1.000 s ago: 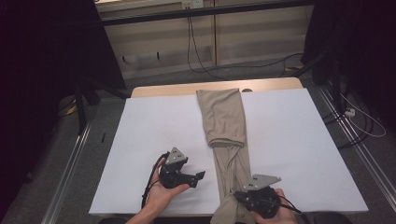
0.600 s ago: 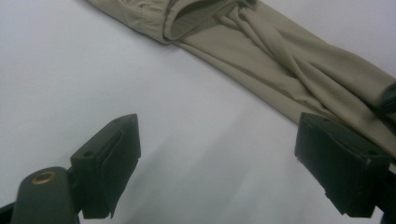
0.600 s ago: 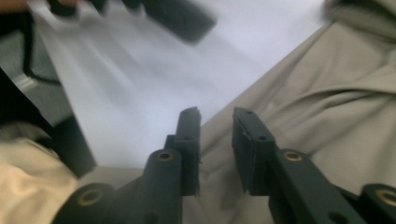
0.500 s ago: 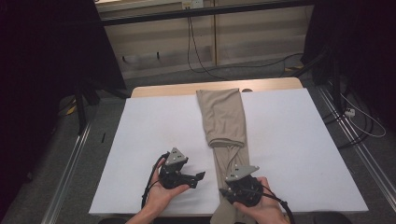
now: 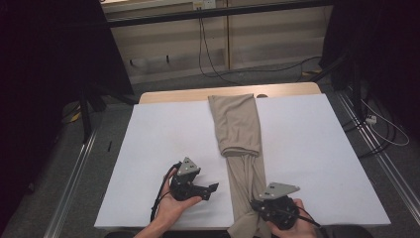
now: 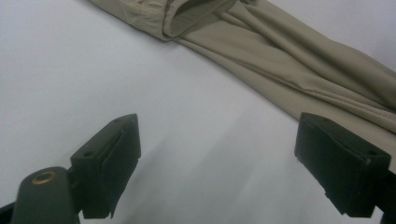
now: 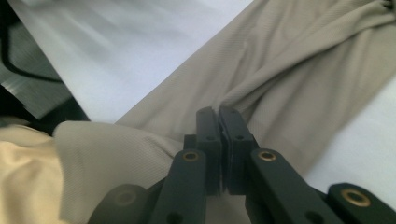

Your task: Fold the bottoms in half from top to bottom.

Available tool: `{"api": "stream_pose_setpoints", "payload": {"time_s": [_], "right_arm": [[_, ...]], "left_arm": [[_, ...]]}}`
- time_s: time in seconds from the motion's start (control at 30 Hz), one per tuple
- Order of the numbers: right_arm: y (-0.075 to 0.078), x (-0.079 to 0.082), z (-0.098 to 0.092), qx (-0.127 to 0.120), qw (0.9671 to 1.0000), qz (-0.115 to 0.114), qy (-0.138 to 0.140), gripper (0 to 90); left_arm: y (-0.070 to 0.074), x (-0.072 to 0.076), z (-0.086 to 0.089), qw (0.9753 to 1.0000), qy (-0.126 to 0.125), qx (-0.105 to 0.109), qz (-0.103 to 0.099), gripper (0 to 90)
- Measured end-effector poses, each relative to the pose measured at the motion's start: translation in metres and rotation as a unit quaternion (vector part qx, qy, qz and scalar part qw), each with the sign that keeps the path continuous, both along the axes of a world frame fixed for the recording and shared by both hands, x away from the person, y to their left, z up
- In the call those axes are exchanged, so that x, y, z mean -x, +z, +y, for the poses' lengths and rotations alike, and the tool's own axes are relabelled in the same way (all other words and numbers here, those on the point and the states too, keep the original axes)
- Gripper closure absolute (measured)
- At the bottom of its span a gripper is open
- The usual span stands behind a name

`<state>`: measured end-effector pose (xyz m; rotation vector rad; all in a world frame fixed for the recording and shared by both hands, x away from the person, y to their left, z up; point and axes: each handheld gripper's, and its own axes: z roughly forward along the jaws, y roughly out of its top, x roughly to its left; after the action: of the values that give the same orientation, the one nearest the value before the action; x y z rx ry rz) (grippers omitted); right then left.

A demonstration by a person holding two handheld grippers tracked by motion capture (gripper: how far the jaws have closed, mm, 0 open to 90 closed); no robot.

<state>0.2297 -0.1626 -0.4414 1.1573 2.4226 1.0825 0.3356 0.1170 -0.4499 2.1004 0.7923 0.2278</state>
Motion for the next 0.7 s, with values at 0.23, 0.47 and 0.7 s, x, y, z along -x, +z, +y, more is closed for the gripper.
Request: {"api": "stream_pose_setpoints", "payload": {"time_s": [0.23,0.47,0.7], "right_arm": [[-0.006,0.006,-0.039,-0.026,0.9986,0.009,-0.045,88.1],[-0.004,0.008,-0.044,0.020,0.9957,-0.015,-0.089,65.3],[0.012,0.001,-0.012,-0.026,0.9985,-0.047,0.011,75.1]], "left_arm": [[-0.001,0.000,-0.002,1.0000,0.001,0.000,0.001,14.7],[-0.001,0.000,-0.001,1.0000,0.001,-0.001,0.001,14.7],[-0.001,0.000,-0.003,1.0000,-0.002,-0.002,-0.001,14.7]]}}
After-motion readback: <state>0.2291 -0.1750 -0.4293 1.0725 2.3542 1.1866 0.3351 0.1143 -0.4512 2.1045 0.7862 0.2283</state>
